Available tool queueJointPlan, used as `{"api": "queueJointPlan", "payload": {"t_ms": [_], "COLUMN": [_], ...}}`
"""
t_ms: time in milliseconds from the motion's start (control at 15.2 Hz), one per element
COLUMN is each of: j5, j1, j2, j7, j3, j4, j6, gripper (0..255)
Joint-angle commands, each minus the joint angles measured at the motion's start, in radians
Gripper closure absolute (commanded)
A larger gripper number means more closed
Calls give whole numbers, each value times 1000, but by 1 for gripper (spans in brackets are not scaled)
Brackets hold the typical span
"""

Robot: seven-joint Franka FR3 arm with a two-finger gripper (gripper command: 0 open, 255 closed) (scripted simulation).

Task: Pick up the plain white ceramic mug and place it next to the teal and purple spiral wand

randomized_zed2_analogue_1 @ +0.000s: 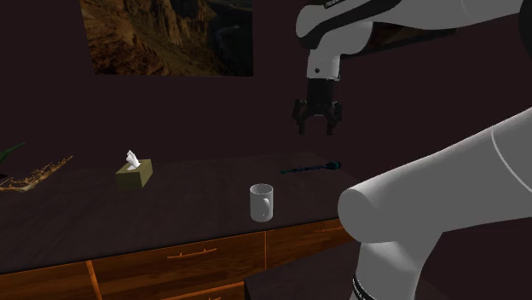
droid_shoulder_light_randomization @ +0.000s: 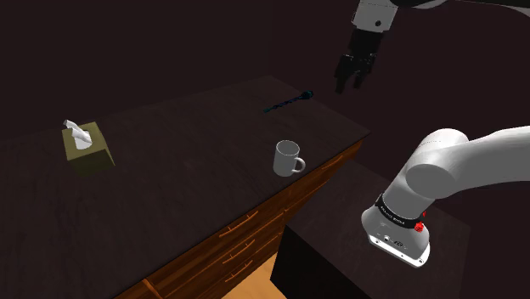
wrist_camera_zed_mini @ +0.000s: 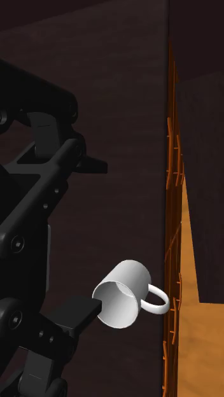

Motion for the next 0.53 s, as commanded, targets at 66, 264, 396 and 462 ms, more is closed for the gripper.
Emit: {"api": "queueJointPlan", "payload": {"t_ms": [66,264,396,462], "j5": [5,21,30,35], "j1": [8,31,47,55], "j2": [10,49,83,102], "j7": [4,15,23,27], "j3": [12,50,75,87], "j4": [-21,-78,-110,-124], "j6": [31,127,193,226], "gripper": [0,0,0,0]}}
